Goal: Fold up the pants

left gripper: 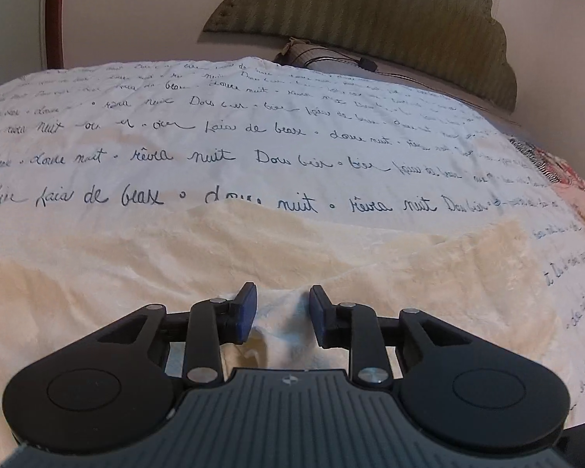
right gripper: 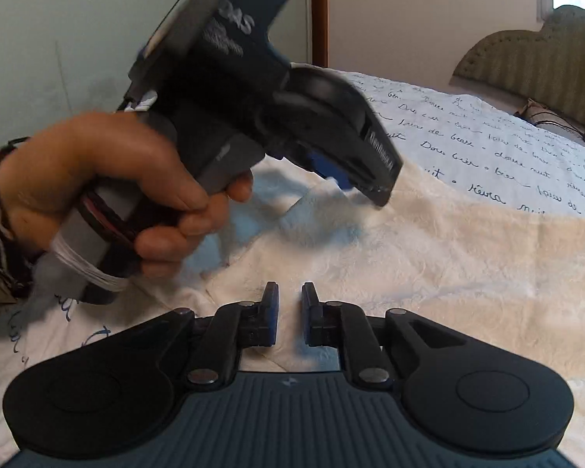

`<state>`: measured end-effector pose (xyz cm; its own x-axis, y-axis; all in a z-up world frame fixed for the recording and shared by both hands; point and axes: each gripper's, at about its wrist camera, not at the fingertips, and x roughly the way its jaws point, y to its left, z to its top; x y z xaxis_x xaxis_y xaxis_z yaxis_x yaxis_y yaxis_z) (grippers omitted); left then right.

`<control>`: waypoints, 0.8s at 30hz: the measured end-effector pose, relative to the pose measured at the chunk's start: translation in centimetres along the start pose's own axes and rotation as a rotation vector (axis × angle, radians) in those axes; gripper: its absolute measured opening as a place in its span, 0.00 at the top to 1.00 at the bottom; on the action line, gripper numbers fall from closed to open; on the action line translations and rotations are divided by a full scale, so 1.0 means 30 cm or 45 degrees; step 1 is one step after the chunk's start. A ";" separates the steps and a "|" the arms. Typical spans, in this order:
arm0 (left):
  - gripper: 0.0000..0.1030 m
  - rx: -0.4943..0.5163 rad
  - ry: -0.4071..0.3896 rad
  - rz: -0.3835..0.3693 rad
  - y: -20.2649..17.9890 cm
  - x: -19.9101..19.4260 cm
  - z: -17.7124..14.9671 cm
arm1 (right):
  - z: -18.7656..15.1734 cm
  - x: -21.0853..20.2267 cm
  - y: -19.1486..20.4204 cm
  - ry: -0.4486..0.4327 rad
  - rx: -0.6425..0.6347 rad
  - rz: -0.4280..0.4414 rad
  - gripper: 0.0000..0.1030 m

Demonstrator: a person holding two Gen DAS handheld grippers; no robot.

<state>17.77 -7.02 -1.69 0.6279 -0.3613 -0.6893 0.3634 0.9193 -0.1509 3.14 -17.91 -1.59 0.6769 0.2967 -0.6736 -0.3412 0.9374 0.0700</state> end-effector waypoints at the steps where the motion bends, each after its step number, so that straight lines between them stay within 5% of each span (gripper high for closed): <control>1: 0.66 0.009 -0.007 0.001 -0.001 -0.004 -0.003 | 0.008 -0.013 -0.003 -0.024 0.017 -0.006 0.88; 18: 0.57 0.025 -0.062 0.105 0.040 -0.105 -0.021 | 0.001 0.022 0.024 -0.031 0.039 -0.064 0.87; 24: 0.32 0.073 -0.111 0.220 0.081 -0.165 -0.040 | 0.005 0.033 0.013 -0.031 0.048 -0.079 0.87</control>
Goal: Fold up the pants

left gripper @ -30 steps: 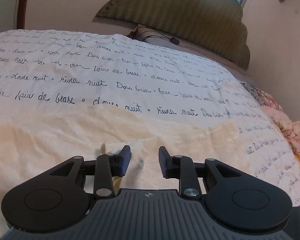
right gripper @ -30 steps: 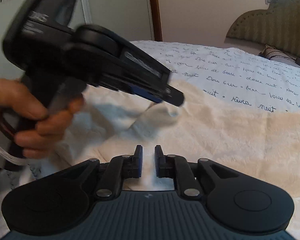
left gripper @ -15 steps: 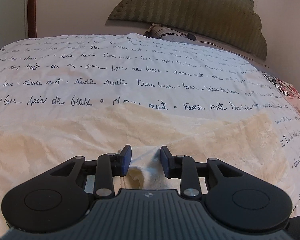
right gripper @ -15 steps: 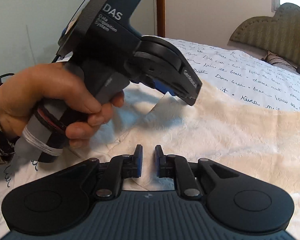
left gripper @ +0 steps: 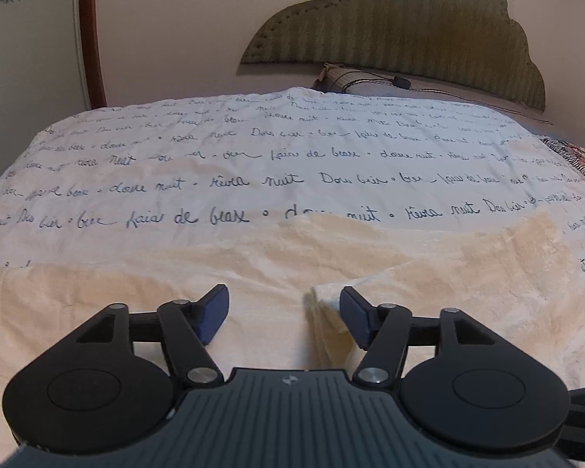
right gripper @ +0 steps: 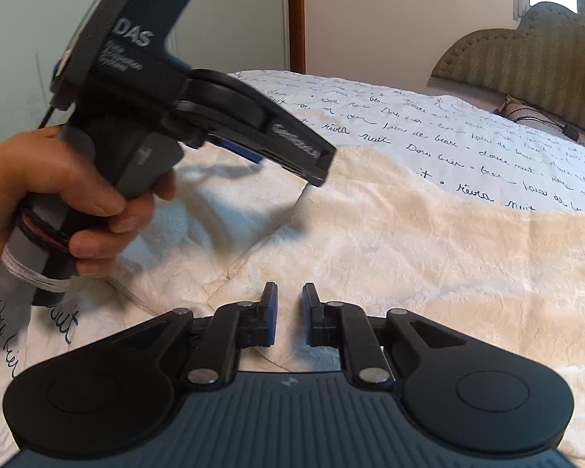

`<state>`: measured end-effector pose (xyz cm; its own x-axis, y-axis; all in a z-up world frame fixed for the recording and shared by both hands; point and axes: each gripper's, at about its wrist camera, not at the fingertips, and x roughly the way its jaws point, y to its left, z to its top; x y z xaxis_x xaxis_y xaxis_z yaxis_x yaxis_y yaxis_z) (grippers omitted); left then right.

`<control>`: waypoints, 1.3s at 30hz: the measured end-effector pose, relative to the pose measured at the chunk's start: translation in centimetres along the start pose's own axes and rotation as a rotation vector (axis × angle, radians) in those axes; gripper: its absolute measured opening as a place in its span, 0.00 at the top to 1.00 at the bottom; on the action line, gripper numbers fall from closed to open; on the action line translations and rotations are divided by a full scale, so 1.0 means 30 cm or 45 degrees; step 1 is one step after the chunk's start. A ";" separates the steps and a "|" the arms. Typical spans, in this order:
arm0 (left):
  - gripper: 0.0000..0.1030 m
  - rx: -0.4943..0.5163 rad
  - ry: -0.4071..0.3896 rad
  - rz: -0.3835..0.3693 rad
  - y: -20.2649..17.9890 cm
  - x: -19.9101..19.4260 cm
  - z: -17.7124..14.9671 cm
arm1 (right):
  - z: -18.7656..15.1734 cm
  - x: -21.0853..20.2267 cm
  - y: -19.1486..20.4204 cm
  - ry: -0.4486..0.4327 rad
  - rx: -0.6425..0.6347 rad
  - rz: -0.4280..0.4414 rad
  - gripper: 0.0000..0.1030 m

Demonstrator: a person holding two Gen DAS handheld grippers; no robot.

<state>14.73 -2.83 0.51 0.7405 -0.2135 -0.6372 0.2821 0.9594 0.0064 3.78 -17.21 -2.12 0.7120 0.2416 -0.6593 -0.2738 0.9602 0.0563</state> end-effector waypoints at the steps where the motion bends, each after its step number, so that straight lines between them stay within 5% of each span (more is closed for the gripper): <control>1: 0.31 0.009 -0.008 0.021 0.008 -0.009 -0.004 | 0.001 0.001 0.000 0.000 -0.002 -0.005 0.87; 10: 0.26 -0.099 -0.005 0.136 0.198 -0.093 -0.059 | 0.036 -0.056 0.137 -0.074 -0.070 -0.028 0.85; 13: 0.24 -0.205 -0.029 0.191 0.314 -0.158 -0.086 | 0.064 -0.056 0.231 -0.114 -0.204 -0.006 0.83; 17: 0.23 -0.320 -0.036 0.276 0.478 -0.241 -0.121 | 0.083 -0.032 0.382 -0.145 -0.400 0.039 0.67; 23: 0.21 -0.474 -0.027 0.351 0.675 -0.344 -0.189 | 0.071 0.029 0.588 -0.163 -0.647 0.096 0.67; 32: 0.17 -0.728 0.077 0.112 0.813 -0.368 -0.293 | -0.001 0.152 0.764 -0.104 -0.964 -0.030 0.67; 39: 0.11 -0.820 0.113 -0.076 0.835 -0.321 -0.311 | -0.026 0.238 0.848 -0.185 -1.153 -0.178 0.68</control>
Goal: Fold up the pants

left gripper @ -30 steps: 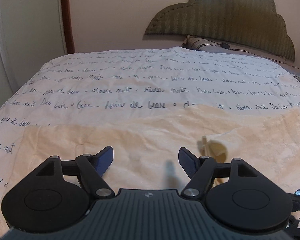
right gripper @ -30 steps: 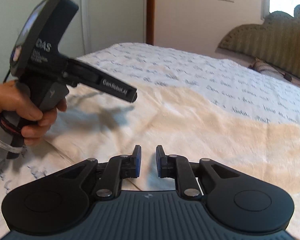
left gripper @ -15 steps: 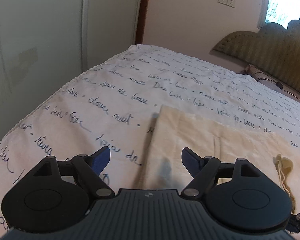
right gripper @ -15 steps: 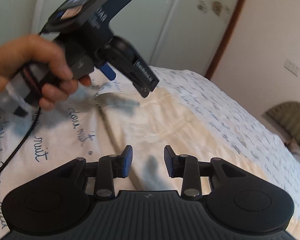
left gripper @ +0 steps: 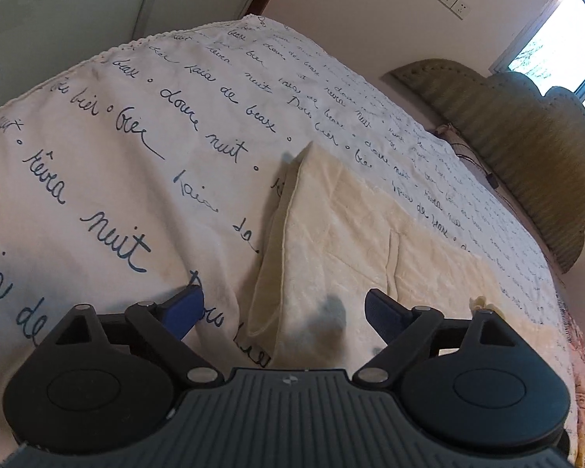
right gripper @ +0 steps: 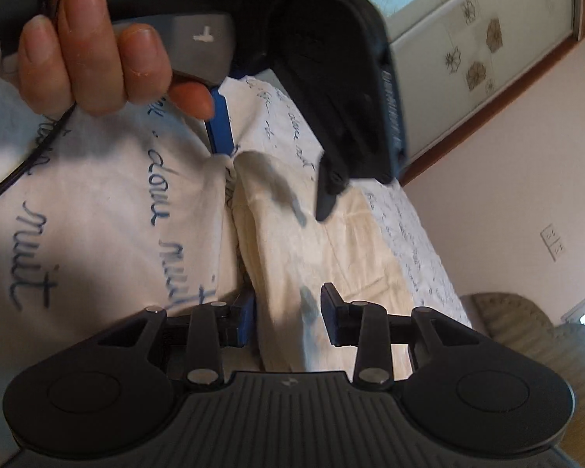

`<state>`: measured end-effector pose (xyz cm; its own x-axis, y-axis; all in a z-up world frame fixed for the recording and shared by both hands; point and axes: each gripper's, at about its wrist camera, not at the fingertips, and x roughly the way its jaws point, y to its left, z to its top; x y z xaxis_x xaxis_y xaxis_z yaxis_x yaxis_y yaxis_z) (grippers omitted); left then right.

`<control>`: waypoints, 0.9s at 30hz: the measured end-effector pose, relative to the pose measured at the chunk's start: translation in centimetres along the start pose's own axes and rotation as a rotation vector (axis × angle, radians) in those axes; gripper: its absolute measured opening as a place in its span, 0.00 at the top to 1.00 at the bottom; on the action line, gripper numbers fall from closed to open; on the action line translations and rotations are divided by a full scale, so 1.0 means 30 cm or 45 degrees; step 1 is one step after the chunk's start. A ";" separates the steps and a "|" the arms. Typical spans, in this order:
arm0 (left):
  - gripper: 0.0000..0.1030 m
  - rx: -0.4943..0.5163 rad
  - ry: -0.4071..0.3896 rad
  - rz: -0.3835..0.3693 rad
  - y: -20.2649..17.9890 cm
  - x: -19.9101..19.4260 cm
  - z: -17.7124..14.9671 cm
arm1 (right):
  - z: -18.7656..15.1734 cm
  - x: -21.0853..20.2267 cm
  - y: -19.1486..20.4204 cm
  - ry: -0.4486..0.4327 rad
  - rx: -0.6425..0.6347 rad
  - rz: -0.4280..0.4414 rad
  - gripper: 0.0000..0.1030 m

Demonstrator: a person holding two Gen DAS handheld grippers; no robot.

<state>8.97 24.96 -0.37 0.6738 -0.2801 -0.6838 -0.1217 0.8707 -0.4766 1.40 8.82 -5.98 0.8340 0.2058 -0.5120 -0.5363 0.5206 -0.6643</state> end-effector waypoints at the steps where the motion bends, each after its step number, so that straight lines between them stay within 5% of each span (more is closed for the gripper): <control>1: 0.10 -0.022 0.013 -0.033 0.008 0.008 0.004 | 0.009 0.010 0.000 -0.012 0.008 0.008 0.69; 6: 0.07 -0.156 0.105 -0.265 0.036 0.070 0.044 | 0.025 0.015 -0.068 -0.102 0.224 0.080 0.88; 13: 0.11 -0.411 0.164 -0.487 0.085 0.196 0.104 | -0.023 -0.055 -0.235 -0.195 0.550 0.175 0.90; 15: 0.20 -0.411 0.172 -0.467 0.073 0.228 0.115 | -0.028 -0.057 -0.240 -0.194 0.563 0.182 0.90; 20: 0.82 -0.372 0.196 -0.330 0.055 0.271 0.133 | -0.058 -0.116 -0.254 -0.231 0.552 0.358 0.90; 23: 0.86 -0.337 0.158 -0.324 0.050 0.263 0.123 | -0.122 -0.170 -0.372 -0.324 0.794 0.479 0.90; 27: 0.87 -0.217 0.057 -0.229 -0.026 0.203 0.101 | -0.190 -0.078 -0.461 -0.165 0.968 0.340 0.90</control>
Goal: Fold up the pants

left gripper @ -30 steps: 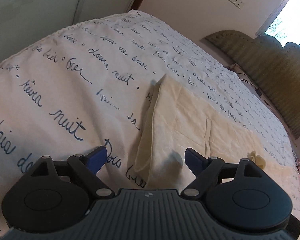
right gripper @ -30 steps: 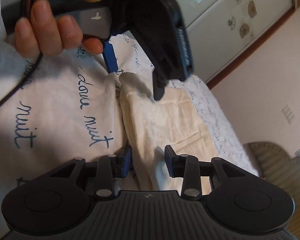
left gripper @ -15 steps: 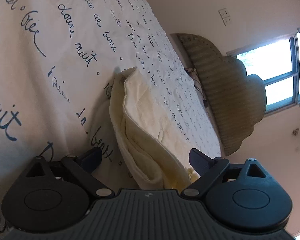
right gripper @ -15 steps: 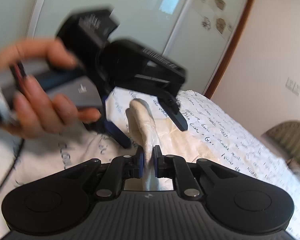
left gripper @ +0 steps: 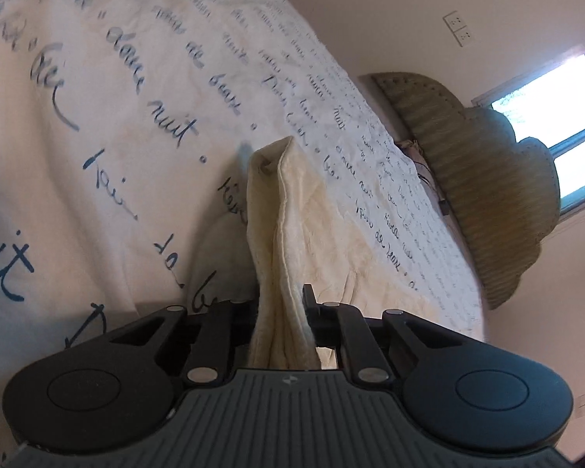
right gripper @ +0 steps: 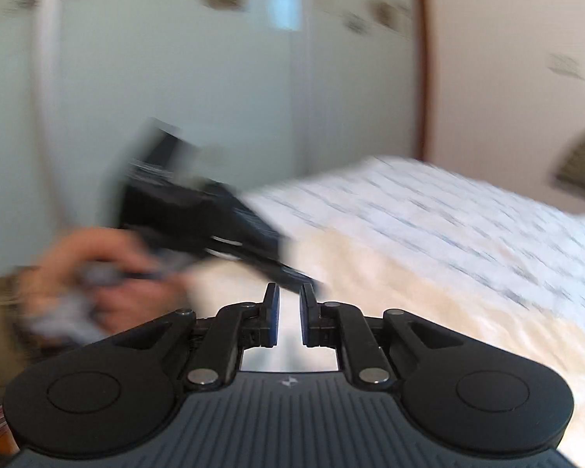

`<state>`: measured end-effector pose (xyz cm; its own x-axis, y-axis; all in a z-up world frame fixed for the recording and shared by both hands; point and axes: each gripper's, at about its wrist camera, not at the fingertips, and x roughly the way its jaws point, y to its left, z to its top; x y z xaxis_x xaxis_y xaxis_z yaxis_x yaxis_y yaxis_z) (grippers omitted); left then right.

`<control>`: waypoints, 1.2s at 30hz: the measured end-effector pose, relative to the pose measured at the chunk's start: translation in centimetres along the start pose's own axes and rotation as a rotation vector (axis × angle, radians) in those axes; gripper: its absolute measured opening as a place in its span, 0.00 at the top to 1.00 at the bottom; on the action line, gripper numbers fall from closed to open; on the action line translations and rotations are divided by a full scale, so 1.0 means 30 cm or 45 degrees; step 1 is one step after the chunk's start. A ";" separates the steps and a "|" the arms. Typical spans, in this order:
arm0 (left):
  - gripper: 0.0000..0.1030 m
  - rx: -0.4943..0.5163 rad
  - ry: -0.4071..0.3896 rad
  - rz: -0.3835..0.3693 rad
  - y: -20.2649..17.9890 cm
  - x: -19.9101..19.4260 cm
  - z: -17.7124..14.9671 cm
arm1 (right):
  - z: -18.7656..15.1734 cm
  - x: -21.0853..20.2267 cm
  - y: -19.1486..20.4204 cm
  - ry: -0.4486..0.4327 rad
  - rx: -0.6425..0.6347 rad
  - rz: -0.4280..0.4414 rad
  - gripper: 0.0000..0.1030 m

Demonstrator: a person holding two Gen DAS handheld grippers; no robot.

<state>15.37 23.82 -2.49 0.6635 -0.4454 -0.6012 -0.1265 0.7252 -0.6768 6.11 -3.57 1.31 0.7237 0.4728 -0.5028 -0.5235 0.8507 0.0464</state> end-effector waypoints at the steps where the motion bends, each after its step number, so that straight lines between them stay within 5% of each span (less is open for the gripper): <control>1: 0.87 0.051 -0.033 0.025 -0.035 -0.022 -0.014 | -0.003 0.033 -0.016 0.045 0.008 -0.054 0.90; 6: 0.88 0.265 -0.165 0.062 -0.226 -0.128 -0.098 | -0.025 0.034 -0.058 -0.044 0.194 -0.027 0.90; 16: 0.87 0.418 -0.214 -0.025 -0.515 -0.179 -0.254 | -0.045 -0.206 -0.175 -0.296 0.401 -0.031 0.89; 36: 0.82 0.675 0.010 -0.238 -1.009 0.157 -0.603 | -0.265 -0.578 -0.553 -0.550 0.857 -0.284 0.89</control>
<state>9.00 -9.73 7.47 0.6335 -0.5939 -0.4960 0.3821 0.7975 -0.4669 -1.32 -27.70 2.39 0.9594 0.2063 -0.1922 -0.0652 0.8256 0.5605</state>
